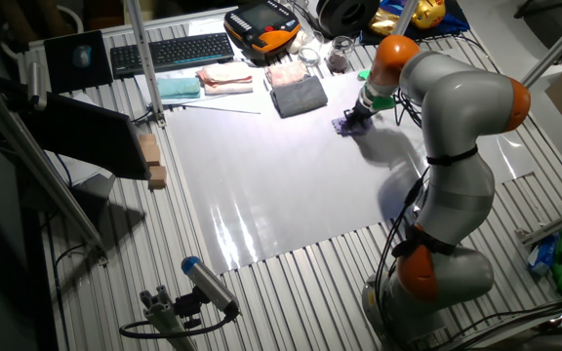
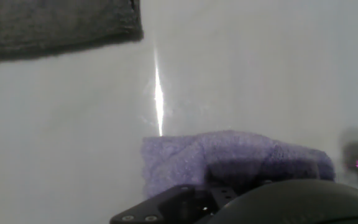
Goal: Clean the table with a cloth
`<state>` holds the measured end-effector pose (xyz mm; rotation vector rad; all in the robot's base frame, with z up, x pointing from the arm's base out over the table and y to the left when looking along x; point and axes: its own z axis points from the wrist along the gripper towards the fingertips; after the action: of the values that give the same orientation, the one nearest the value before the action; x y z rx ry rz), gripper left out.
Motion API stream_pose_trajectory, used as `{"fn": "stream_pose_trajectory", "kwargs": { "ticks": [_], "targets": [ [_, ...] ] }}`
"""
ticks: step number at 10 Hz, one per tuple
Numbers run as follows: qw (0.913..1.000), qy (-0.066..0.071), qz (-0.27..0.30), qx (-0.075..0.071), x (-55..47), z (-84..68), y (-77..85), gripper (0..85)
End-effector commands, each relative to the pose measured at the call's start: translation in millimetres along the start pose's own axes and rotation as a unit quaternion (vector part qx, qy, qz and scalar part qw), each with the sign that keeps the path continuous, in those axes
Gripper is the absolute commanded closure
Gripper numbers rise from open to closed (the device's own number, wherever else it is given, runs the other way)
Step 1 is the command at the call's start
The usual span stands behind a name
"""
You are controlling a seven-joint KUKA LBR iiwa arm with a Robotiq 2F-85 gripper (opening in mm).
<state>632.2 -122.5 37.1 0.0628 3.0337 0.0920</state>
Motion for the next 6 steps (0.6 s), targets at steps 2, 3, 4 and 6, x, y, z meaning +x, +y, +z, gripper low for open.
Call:
{"fn": "stream_pose_trajectory", "kwargs": {
  "ticks": [2,3,4,6],
  "targets": [
    [1.0,0.0,0.003,0.001,-2.7,-2.8,7.1,85.0],
    [1.0,-0.004,0.003,0.001,-3.8,-2.3,9.0,85.0],
    [1.0,-0.008,0.003,0.001,-5.3,-1.0,10.7,85.0],
    [0.9999,-0.014,0.007,-0.007,-9.0,5.1,15.1,85.0]
  ]
}}
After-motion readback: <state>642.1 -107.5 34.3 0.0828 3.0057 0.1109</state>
